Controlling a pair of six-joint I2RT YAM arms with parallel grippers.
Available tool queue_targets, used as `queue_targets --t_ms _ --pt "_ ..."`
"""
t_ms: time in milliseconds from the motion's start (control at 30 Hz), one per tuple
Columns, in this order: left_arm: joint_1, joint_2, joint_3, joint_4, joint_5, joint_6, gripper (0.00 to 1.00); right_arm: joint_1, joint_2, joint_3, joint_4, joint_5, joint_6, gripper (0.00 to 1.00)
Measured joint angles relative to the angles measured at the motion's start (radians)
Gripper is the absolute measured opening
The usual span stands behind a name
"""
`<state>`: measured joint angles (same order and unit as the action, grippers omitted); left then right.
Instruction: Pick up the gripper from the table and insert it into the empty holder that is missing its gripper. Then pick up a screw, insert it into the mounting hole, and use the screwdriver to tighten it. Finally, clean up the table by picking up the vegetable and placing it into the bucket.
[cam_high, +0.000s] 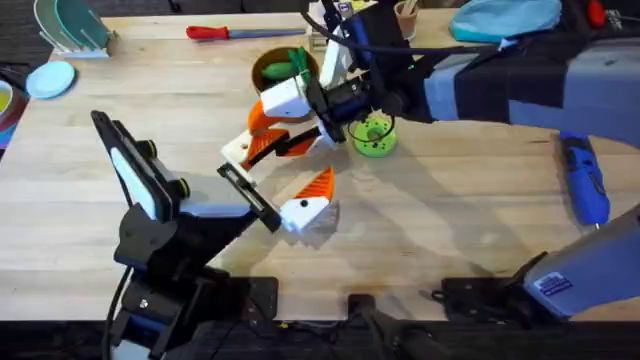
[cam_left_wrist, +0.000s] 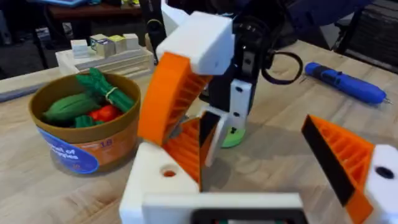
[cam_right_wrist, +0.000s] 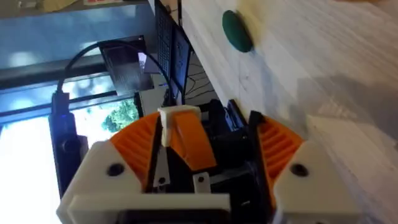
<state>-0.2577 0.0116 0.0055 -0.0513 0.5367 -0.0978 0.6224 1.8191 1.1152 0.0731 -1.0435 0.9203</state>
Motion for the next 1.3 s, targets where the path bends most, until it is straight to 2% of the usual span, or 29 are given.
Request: queue_targets --t_ms 167,200,267,300,433,533,633,800,1000,1100,1167,1300 --pt "0.0 0.0 0.0 0.0 0.005 0.001 0.993 -0.008 0.0 0.0 0.002 0.0 0.0 0.797" --pt "0.0 0.0 0.0 0.0 0.008 0.001 0.993 -0.014 0.0 0.0 0.005 0.0 0.0 0.83" --pt "0.0 0.0 0.0 0.0 0.016 0.003 0.993 -0.032 0.0 0.0 0.026 0.0 -0.003 0.967" --pt "0.0 0.0 0.0 0.0 0.022 0.004 0.993 -0.043 0.0 0.0 0.044 0.0 -0.008 0.986" --pt "0.0 0.0 0.0 -0.001 0.073 0.004 0.993 -0.088 0.0 0.0 0.058 0.024 -0.059 0.992" --pt "0.0 0.0 0.0 -0.002 0.143 0.004 0.993 -0.117 -0.007 -0.001 0.022 0.085 -0.118 0.992" --pt "0.0 0.0 0.0 -0.005 0.214 0.004 0.993 -0.14 -0.051 -0.004 -0.044 0.164 -0.189 0.993" --pt "0.0 0.0 0.0 -0.013 0.313 0.005 0.993 -0.174 -0.208 -0.005 -0.244 0.337 -0.345 0.992" --pt "0.0 0.0 0.0 -0.016 0.384 0.008 0.993 -0.171 -0.363 -0.005 -0.532 0.67 -0.54 0.993" --pt "0.0 0.0 0.0 -0.017 0.413 0.009 0.993 -0.16 -0.402 -0.005 -0.639 0.841 -0.619 0.993" --pt "0.0 0.0 0.0 -0.016 0.427 0.011 0.993 -0.155 -0.411 -0.005 -0.679 0.915 -0.663 0.994" --pt "0.0 0.0 0.0 -0.017 0.444 0.012 0.993 -0.154 -0.41 -0.005 -0.698 1.0 -0.721 0.994"
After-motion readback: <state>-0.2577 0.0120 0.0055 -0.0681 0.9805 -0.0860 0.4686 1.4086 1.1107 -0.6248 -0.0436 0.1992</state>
